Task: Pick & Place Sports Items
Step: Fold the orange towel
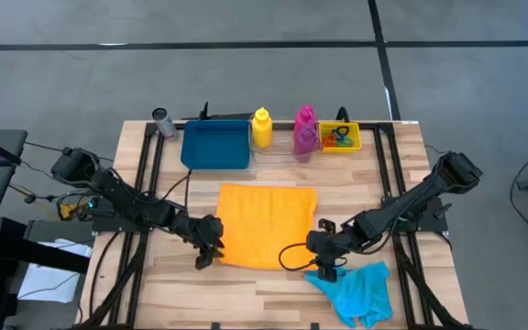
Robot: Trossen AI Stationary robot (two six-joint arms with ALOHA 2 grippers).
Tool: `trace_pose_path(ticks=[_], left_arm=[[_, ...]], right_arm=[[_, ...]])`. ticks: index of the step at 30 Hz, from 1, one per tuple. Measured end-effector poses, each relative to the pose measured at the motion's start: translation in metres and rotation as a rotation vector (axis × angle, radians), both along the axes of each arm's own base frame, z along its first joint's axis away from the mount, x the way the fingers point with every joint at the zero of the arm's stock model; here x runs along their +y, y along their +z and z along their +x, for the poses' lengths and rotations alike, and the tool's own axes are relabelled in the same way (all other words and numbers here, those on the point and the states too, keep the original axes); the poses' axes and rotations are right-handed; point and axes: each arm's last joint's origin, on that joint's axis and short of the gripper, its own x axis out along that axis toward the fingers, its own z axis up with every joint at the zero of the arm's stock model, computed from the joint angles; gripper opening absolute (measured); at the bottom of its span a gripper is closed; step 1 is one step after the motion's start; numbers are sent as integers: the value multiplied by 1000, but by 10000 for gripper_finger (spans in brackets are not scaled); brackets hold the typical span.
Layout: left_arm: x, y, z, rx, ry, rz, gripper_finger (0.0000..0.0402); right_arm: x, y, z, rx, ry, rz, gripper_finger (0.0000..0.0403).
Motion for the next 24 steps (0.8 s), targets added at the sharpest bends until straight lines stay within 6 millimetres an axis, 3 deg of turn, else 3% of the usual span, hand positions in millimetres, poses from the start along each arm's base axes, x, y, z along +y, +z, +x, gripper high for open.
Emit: trace_pose_path(ticks=[9, 24], left_arm=[[-12, 0, -6, 18, -10, -34, 236], [-25, -5, -17, 137, 81, -123, 242]], right_arm=[[0, 0, -1, 11, -25, 11, 170], [-2, 0, 0, -15, 14, -53, 170]])
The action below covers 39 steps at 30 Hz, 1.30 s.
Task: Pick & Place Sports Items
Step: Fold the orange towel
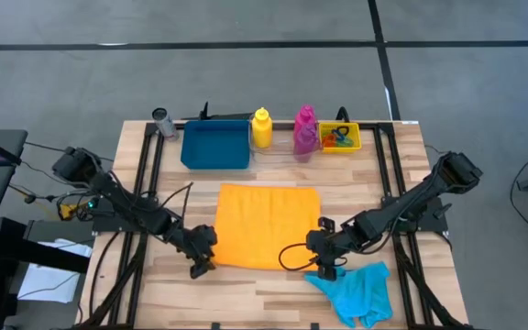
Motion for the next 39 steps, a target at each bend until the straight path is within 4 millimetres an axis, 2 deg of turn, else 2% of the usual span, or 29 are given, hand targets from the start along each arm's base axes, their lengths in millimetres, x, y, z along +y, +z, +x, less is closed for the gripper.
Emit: trace_pose_path(ticks=[9, 14, 23, 26, 31, 35, 39], left_arm=[[-19, -16, -4, 93, 88, -77, 241], [-25, -6, -4, 40, 64, -164, 241], [-24, 14, -6, -55, 62, -208, 241], [-20, 17, -4, -124, 104, -138, 241], [-7, 19, 3, -284, 211, 122, 241], [13, 21, 12, -352, 365, 303, 241], [37, 21, 22, -353, 484, 382, 241]], right_arm=[[-2, 0, 1, -48, 115, -154, 170], [-7, 2, 4, -88, 145, -300, 170], [-18, 24, 22, -159, 156, -382, 170], [-23, 27, 25, -184, 87, -485, 170], [-34, 29, 24, -192, -48, -684, 170], [-41, 31, 23, -192, -138, -820, 170], [-52, 30, 26, -171, -173, -844, 169]])
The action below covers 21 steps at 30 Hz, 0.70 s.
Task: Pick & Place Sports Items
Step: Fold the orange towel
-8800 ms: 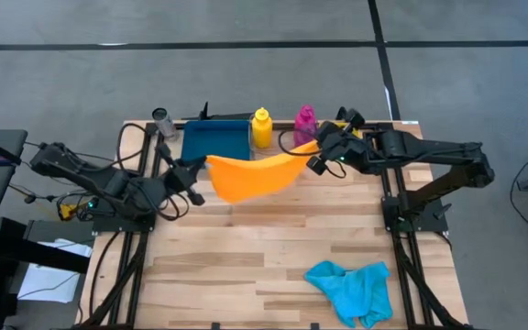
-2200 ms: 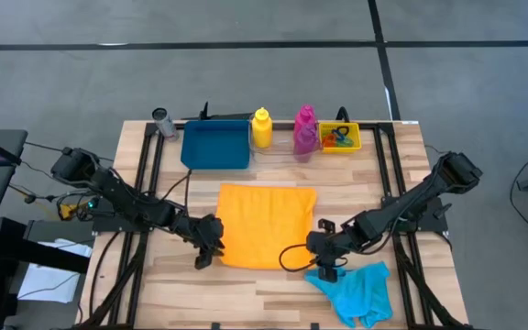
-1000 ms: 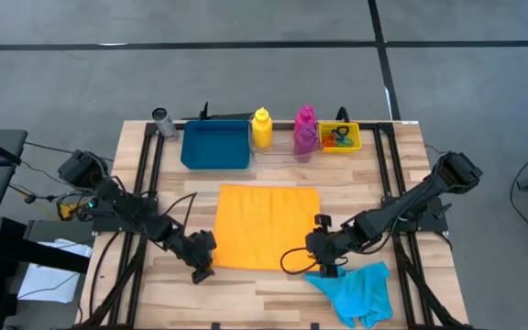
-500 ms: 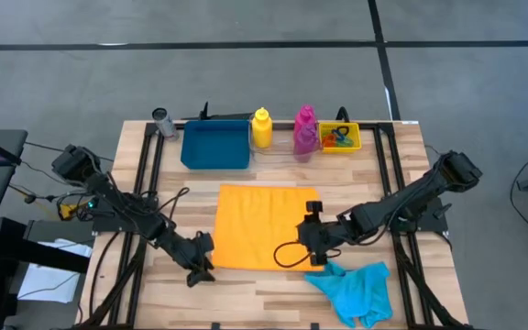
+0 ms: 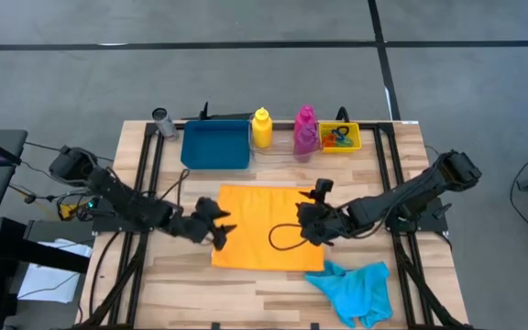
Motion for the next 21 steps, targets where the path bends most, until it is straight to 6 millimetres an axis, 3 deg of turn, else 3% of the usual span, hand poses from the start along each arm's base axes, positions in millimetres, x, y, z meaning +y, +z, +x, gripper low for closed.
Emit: trace_pose_path(ticks=[4, 9, 15, 21], left_arm=[[26, 0, 8, 19, 75, 7, 241], [50, -2, 14, 51, 68, -52, 241], [53, -4, 15, 87, 12, 0, 241], [54, -16, 18, 173, -22, 116, 241]], right_arm=[[-20, -9, 1, 34, -55, 13, 169], [-42, -31, -1, 62, -79, 178, 169], [-40, -56, -6, 48, 88, 405, 169], [-42, -78, -18, 29, 116, 429, 169]])
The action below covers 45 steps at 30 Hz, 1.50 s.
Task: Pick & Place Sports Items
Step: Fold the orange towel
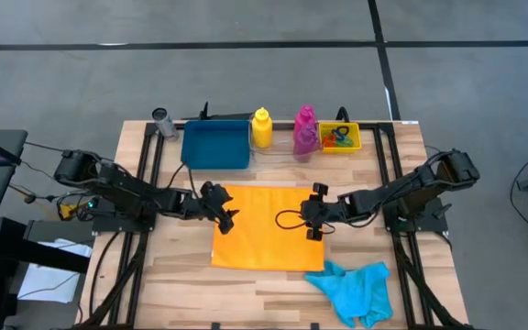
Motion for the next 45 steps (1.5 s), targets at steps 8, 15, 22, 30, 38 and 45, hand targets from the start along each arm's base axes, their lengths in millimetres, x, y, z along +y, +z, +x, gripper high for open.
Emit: trace_pose_path(ticks=[8, 15, 22, 30, 38, 45], left_arm=[[-1, -23, 5, 113, -54, 80, 241], [2, -35, 5, 170, -46, 108, 241], [2, -36, 6, 174, -43, 108, 241], [2, -36, 6, 173, -41, 106, 241], [2, -36, 6, 173, -41, 106, 241], [2, -37, 5, 182, -48, 100, 241]], right_arm=[[-1, -5, -3, -34, -3, 1, 169], [-1, -5, -2, -31, 33, -32, 169], [-2, -6, -2, -15, 90, 49, 169], [-16, -10, -3, 4, 43, 167, 169], [-28, -30, -22, 68, -44, 225, 169], [-35, -33, -24, 49, -71, 230, 169]])
